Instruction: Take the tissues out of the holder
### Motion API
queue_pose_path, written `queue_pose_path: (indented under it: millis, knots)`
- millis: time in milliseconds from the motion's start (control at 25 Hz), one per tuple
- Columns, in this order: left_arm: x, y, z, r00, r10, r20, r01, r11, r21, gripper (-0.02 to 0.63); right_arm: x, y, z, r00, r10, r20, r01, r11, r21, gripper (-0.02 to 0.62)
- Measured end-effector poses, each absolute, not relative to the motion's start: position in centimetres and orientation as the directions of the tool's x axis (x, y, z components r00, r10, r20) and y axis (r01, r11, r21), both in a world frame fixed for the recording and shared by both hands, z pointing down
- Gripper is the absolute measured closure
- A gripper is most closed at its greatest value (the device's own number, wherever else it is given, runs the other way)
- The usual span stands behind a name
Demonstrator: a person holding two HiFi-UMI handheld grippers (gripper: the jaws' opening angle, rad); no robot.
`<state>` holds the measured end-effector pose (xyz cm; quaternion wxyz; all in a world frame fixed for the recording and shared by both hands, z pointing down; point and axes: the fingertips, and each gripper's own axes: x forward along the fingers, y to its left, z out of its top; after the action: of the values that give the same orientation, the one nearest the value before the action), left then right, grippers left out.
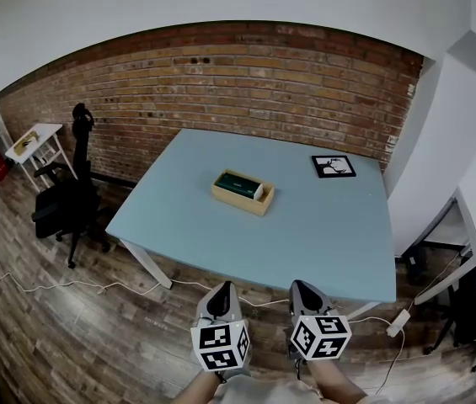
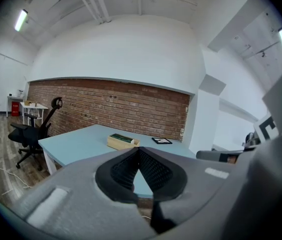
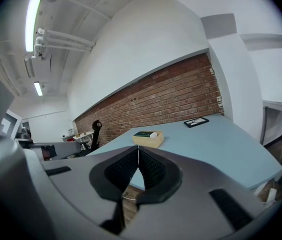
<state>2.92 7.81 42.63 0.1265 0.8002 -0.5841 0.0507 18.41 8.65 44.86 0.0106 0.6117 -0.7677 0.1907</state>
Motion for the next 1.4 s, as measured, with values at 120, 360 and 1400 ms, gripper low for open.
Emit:
queue_pose_path:
  millis: [120,360,1400]
  knots:
    - [2.6,5.9,42.7,0.314,-0.922,0.226,-0.947,-0.286,0.146,0.598,18.1,6.8,45.0,-0.251,-0.935,0.250,-0.943,0.178,-0.281,0.589]
    - [1.6,1.7,42.5,0.313,-0.922,0.227,-0.946,-0.283,0.156,0.598,16.9,2.6,44.8,-0.256,-0.932,0.255,-0.944,0.184,-0.275,0.589]
    - [0.1,-16.1,42.5,0.351,-0.900,0.256,-0.931,-0.309,0.193,0.598,14.6,-15.1,43.3,-0.233,-0.928,0.291,-0.958,0.167,-0.234,0.591]
